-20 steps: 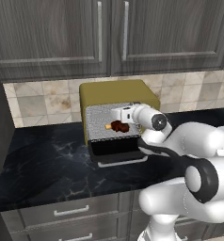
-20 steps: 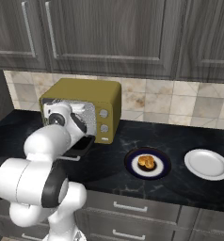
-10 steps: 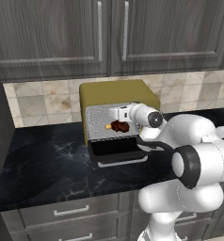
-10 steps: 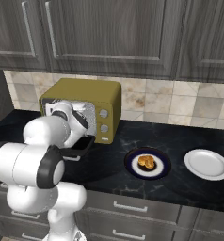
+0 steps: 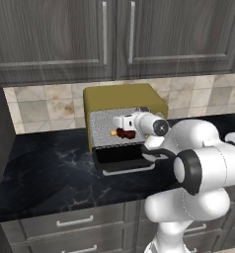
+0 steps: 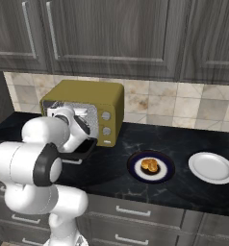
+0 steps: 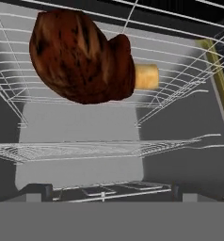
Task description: Open the toaster oven door. Place the bread on the top rack in the toaster oven and place the steak on the bottom rack.
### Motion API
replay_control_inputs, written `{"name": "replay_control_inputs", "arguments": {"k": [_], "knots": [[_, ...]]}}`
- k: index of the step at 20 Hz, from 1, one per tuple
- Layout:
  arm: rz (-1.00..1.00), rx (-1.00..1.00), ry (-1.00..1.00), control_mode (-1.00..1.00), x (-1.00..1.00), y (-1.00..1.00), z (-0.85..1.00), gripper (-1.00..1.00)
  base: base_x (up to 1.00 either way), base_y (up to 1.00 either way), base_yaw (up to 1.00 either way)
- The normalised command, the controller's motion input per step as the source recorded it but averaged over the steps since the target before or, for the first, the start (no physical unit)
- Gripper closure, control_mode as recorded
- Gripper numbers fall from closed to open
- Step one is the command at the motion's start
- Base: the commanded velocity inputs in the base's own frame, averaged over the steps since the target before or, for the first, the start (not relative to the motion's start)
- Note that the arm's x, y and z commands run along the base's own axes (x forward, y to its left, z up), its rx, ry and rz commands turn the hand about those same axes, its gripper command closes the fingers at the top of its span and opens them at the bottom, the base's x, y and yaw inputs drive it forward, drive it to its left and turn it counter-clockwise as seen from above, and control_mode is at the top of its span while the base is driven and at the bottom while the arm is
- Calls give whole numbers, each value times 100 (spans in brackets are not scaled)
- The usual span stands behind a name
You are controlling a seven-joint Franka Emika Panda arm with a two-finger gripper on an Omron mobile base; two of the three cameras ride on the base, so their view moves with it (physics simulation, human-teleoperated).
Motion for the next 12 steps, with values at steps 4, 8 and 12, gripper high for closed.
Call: {"name": "replay_control_inputs", "arguments": {"k": [4,8,12], "knots": [[-5,0,0,-100,10,2,-14,-100,0,0,0],[-5,0,0,-100,21,3,-11,-100,0,0,0],[-5,0,0,-100,26,6,-16,-100,0,0,0]]}}
